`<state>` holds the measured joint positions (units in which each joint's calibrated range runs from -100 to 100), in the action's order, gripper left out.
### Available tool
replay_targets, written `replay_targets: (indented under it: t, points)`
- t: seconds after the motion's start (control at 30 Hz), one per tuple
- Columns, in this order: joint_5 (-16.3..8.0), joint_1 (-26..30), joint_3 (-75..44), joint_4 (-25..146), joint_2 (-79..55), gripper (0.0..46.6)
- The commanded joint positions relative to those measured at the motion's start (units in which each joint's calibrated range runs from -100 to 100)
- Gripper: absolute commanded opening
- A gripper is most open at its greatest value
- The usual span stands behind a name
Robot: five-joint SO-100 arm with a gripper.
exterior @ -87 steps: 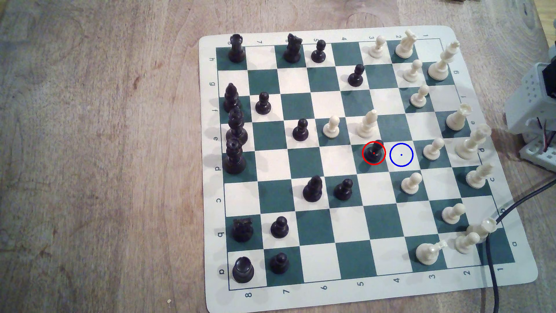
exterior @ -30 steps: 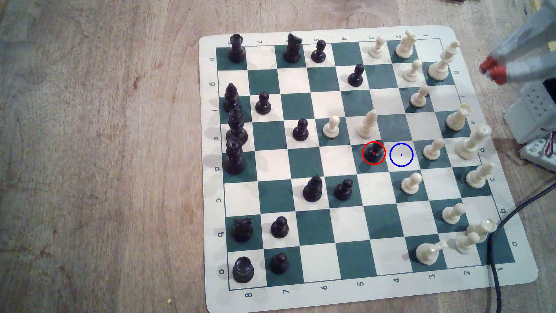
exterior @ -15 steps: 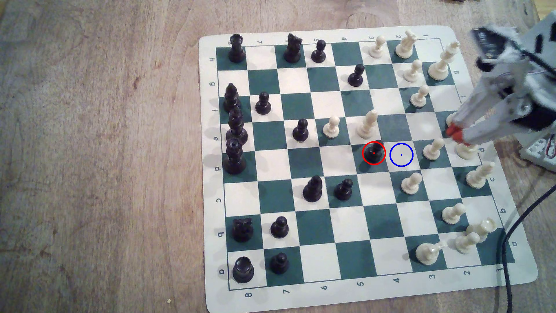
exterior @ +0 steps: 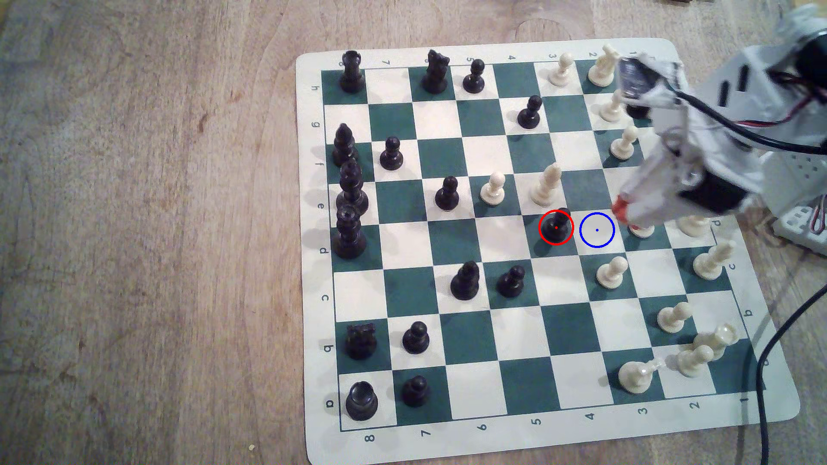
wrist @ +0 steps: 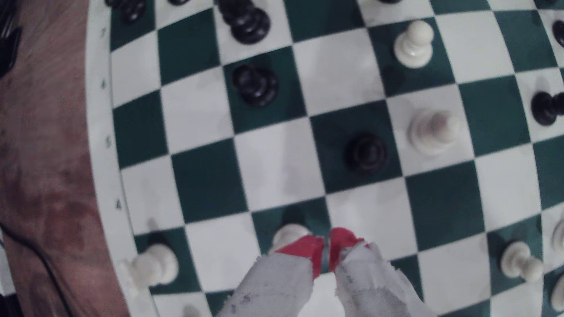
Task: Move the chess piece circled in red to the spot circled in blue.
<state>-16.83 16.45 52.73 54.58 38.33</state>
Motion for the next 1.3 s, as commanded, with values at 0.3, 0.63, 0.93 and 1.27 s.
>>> replay_targets:
  t: [0.3,0.63,0.93,1.27]
  points:
    - [-0.8,-0.7,-0.1,-4.5,-8.8,10.7]
    - [-0.5,-3.3,0.4,-11.0,-11.3,13.8]
    - [0.7,-4.1,0.7,-11.7,-13.7,13.6]
    - [1.9,-6.2,1.2,-15.0,-15.5,15.5]
